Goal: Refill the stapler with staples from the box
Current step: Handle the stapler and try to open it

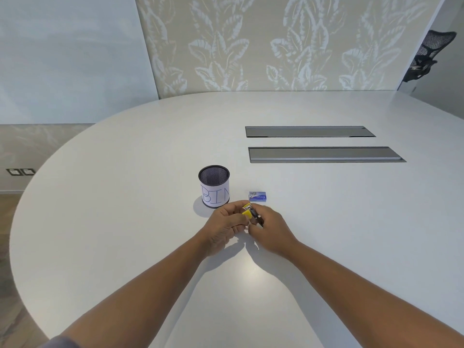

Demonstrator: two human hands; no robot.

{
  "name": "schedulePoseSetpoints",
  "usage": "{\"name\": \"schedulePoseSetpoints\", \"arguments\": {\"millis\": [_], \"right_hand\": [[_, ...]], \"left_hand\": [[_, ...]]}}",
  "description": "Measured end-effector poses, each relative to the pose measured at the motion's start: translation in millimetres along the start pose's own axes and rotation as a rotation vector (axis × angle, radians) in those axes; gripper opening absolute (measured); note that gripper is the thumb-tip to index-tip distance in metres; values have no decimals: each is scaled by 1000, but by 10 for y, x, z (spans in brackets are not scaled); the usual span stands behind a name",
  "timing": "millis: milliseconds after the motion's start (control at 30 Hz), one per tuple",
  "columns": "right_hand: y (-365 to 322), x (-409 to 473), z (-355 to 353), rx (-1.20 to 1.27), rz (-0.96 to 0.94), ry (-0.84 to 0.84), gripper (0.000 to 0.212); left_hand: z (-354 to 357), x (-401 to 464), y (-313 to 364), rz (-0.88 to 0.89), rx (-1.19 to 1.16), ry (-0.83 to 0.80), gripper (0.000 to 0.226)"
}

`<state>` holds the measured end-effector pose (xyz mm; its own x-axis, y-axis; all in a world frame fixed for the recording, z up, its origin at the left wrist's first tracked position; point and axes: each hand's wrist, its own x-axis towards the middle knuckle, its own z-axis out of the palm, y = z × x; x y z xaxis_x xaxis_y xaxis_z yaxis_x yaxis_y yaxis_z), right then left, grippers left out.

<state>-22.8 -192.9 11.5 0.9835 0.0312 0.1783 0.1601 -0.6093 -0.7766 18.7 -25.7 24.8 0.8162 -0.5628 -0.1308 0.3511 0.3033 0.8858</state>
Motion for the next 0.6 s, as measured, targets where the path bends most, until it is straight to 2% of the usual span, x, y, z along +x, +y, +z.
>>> {"name": "schedulePoseSetpoints", "arguments": {"millis": [167, 267, 367, 433, 500, 600], "right_hand": [[-3, 22, -11, 2, 26, -19, 37], [-23, 50, -38, 26, 91, 3, 40], [-75, 74, -87, 162, 127, 43, 28], [-109, 103, -108, 208, 109, 33, 20], [-124, 126, -108, 172, 70, 10, 27], [-80, 114, -77, 10, 30, -2, 42]], "left_hand": [[-67, 28, -40, -3, -63, 89, 41], [-77, 42, -82, 11, -27, 165, 30], [-29, -1, -108, 52, 205, 209, 30], [3, -44, -116, 113, 430, 140, 33], [40, -80, -130, 152, 549, 87, 37], [61, -107, -157, 214, 615, 249, 46]]}}
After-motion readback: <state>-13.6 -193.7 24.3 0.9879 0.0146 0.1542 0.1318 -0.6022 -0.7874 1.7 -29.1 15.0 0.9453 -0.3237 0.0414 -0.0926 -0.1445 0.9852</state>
